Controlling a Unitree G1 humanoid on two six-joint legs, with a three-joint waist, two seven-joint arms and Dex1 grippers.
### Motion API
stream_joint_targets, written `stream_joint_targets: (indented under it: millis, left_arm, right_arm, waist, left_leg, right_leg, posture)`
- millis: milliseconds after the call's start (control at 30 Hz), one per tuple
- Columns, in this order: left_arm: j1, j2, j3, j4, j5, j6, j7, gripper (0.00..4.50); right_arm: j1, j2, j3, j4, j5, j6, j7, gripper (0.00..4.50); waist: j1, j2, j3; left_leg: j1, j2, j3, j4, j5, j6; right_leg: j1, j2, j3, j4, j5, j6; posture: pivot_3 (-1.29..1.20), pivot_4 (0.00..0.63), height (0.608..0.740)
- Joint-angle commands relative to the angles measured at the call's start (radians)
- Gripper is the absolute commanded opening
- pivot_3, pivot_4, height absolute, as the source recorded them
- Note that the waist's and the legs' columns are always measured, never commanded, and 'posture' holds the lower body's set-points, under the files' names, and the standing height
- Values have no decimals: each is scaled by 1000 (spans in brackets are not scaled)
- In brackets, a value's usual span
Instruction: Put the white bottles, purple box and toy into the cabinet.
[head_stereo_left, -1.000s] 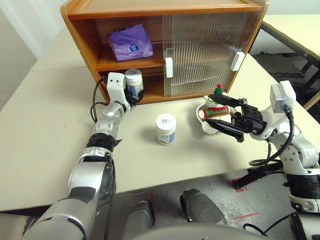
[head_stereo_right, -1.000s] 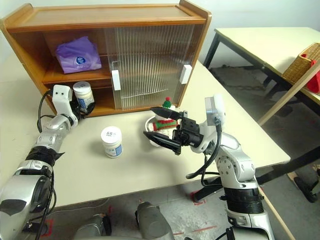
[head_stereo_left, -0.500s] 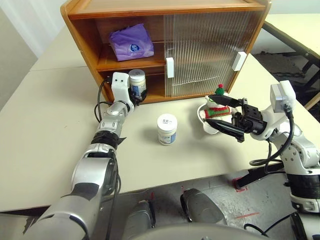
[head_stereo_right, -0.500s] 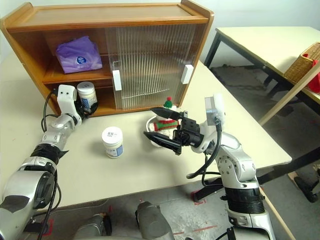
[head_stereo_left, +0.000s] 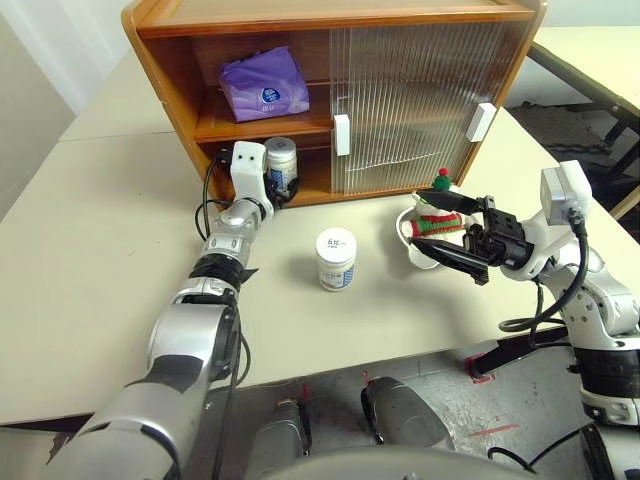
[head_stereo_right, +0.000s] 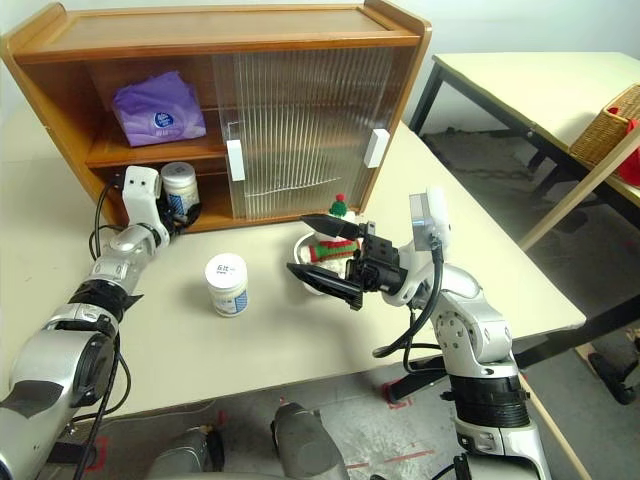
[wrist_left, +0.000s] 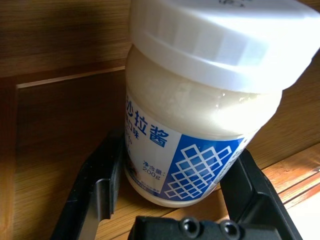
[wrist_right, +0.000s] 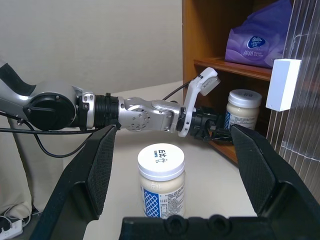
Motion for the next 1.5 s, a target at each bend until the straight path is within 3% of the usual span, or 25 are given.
stream_joint_targets:
  millis: [33, 133, 400, 800, 933, 1267, 1500]
  left_arm:
    - [-12, -5, 2, 18, 3, 4, 1, 3443]
    - [2, -7, 0, 6, 0, 9, -13, 4434]
    - [83, -4, 8, -101, -22, 47, -46, 4434]
    - [300, -8, 24, -576, -41, 239, 93, 4434]
    - [316, 16, 25, -632, -27, 258, 105, 3526]
    - [289, 28, 31, -607, -7, 306, 147, 13]
    - [190, 22, 9, -456, 31, 263, 171, 13]
  right_arm:
    - [-2, -7, -3, -16, 4, 6, 2, 4500]
    - [-5, -5, -2, -9, 3, 2, 7, 4500]
    - [-19, 2, 5, 8, -3, -4, 20, 4500]
    - [-21, 8, 13, 20, -11, -9, 29, 4500]
    - [-29, 12, 16, 31, -16, -11, 33, 4500]
    - [-34, 21, 20, 14, -15, 0, 20, 4500]
    - [-33, 17, 19, 6, -12, 4, 10, 4500]
  waist:
    - [0, 0, 0]
    - [0, 0, 0]
    - [1, 0, 0]
    - [6, 0, 0]
    - [13, 0, 0]
    - [28, 0, 0]
    - [37, 0, 0]
  left_leg:
    - [0, 0, 0, 0, 0, 0]
    - [0, 0, 0, 0, 0, 0]
    - [0, -7, 0, 0, 0, 0]
    - [1, -10, 0, 1, 1, 0]
    - [1, -10, -1, 1, 1, -1]
    - [1, -5, -4, 0, 2, -2]
    - [1, -5, -5, -1, 2, -1]
  right_leg:
    - [0, 0, 0, 0, 0, 0]
    - [0, 0, 0, 0, 0, 0]
    - [0, 0, -1, 0, 0, 0]
    - [1, 0, -2, 0, 0, 0]
    - [1, 0, -1, 0, 1, -2]
    - [1, -5, 2, 0, 8, -14]
    - [1, -8, 1, 0, 7, -14]
  posture:
    - [-344, 85, 740]
    - [-339, 83, 740]
    - [-326, 75, 740]
    - [-304, 78, 740]
    - [-301, 78, 740]
    - [-302, 79, 740]
    - [-314, 80, 740]
